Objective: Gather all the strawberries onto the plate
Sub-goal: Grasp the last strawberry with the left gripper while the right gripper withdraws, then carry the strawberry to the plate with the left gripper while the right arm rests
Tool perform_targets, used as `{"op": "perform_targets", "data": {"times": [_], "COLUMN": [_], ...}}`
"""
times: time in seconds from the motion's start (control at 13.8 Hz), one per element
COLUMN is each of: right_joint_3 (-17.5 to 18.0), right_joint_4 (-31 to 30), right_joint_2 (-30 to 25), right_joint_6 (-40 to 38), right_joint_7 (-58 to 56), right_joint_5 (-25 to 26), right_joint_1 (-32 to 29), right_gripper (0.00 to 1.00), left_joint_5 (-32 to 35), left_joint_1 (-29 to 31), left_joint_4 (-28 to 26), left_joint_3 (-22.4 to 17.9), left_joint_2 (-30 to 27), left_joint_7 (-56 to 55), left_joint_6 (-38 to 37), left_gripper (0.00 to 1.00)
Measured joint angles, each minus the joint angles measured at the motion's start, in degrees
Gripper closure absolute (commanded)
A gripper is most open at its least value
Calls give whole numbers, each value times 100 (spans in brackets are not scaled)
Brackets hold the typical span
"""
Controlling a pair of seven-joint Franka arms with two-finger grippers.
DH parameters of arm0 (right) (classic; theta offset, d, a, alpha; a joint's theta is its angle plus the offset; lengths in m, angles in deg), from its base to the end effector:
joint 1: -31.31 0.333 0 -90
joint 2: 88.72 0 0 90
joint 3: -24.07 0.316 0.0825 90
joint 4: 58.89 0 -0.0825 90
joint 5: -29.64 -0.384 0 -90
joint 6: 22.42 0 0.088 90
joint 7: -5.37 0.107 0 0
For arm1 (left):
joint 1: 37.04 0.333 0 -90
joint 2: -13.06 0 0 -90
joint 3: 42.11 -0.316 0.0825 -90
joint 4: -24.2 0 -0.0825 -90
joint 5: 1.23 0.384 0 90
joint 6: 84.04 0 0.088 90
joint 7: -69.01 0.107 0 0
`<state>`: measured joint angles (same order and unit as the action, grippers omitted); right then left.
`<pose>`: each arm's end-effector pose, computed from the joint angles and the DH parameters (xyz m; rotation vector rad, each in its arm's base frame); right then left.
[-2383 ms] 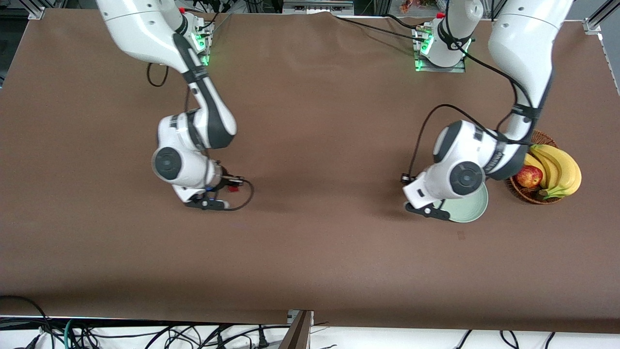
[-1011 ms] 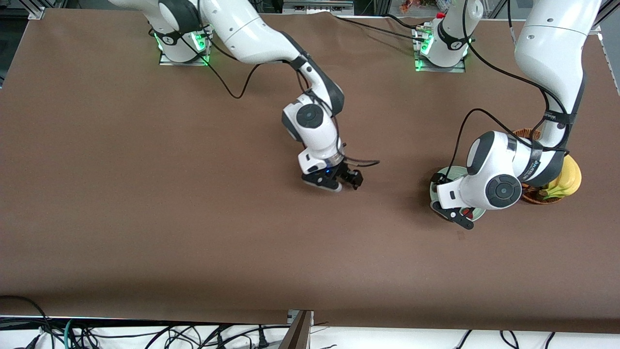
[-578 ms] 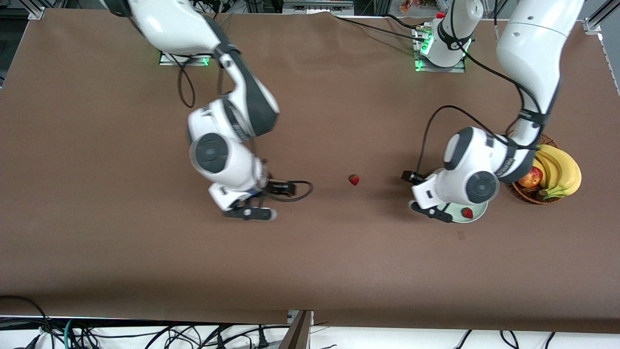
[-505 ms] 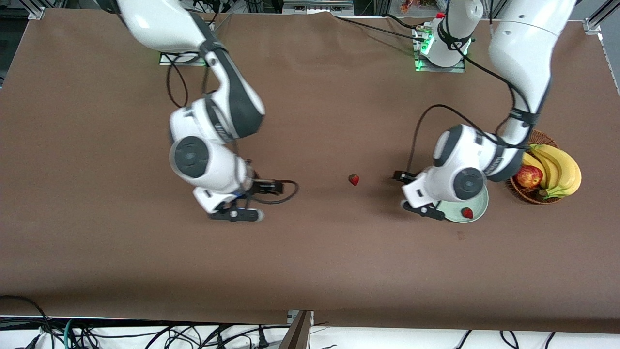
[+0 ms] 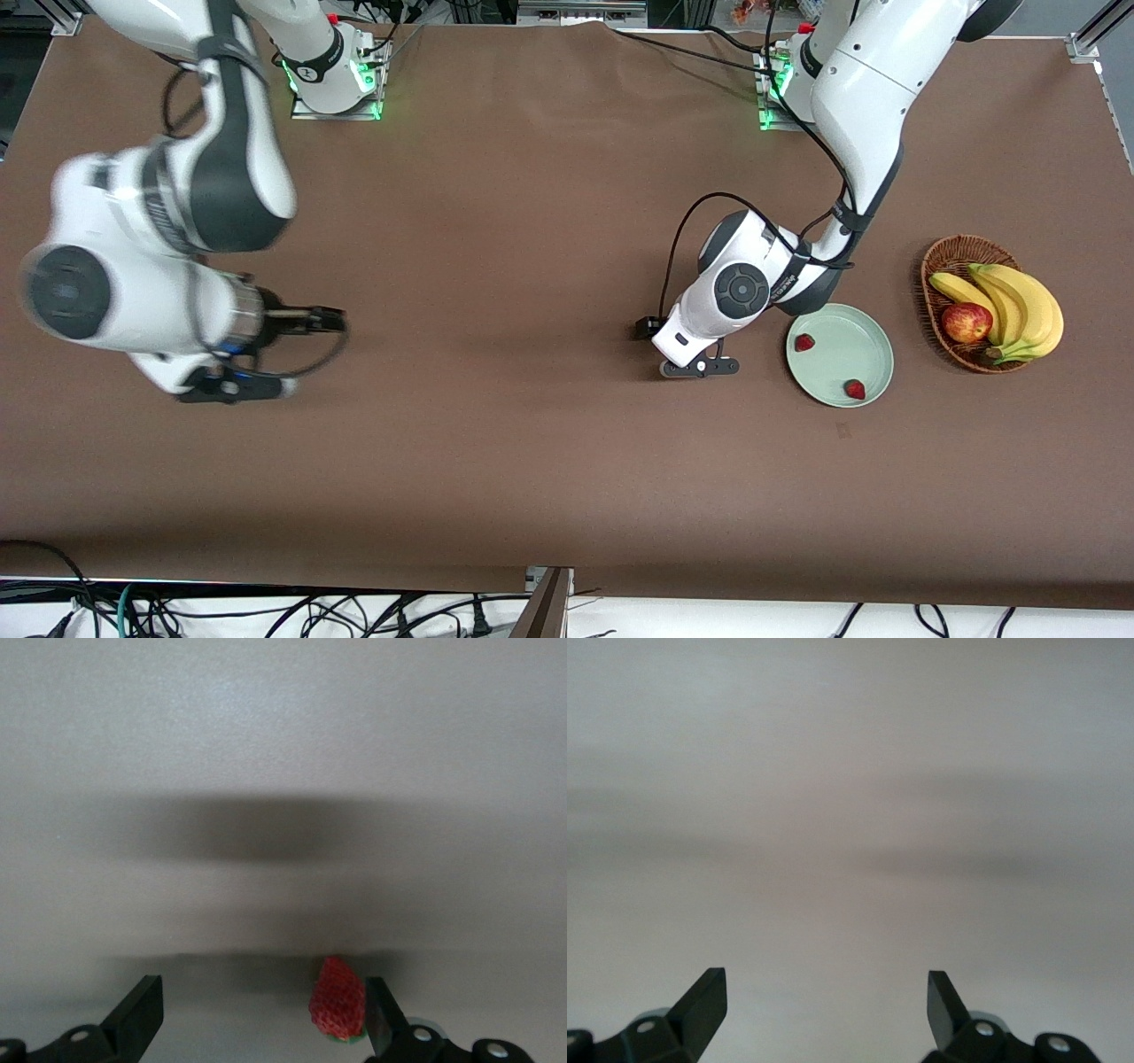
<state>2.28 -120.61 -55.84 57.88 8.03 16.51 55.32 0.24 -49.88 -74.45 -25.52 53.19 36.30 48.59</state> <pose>0.6750 0.1262 0.4965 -3.1109 -0.0636 0.3383 0.5843 -0.3105 0.1874 3.0246 0.1462 -0.2356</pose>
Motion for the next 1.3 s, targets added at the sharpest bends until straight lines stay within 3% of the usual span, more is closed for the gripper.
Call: {"op": "perform_targets", "data": {"times": [0.14, 0.29, 0.43, 0.51, 0.65, 0.87, 0.94, 1.3], "right_joint_3": [443, 1236, 1626, 1717, 1823, 1838, 1843, 2061], "right_joint_4": [-243, -676, -1155, -1453, -2021, -2270, -2300, -2389], "right_joint_2": [-576, -1225, -1786, -2038, -2478, -2898, -2994, -3098], "right_joint_6": [-199, -227, -230, -201, 136, 325, 319, -70], "right_joint_7": [-118, -115, -102, -91, -94, -114, -115, -101], "right_joint_5": [491, 1190, 1432, 1458, 1483, 1492, 1492, 1490], "right_joint_1": [-550, -1113, -1354, -1421, -1591, -1777, -1822, -1888], "right_gripper": [0, 0, 0, 0, 0, 0, 0, 0], "left_joint_5": [0, 0, 0, 0, 0, 0, 0, 0], "left_joint_1": [-36, -151, -248, -271, -280, -339, -353, -324], "left_joint_4": [-41, -66, -80, -83, -85, -87, -87, -68], "left_joint_3": [4, 6, 5, 5, 2, 3, 3, -35], "left_joint_2": [8, 23, 42, 48, 65, 113, 119, 99], "left_joint_7": [-233, -535, -741, -776, -793, -796, -799, -776], "left_joint_6": [40, 241, 326, 340, 399, 488, 494, 408], "left_gripper": [0, 0, 0, 13, 50, 80, 86, 85]}}
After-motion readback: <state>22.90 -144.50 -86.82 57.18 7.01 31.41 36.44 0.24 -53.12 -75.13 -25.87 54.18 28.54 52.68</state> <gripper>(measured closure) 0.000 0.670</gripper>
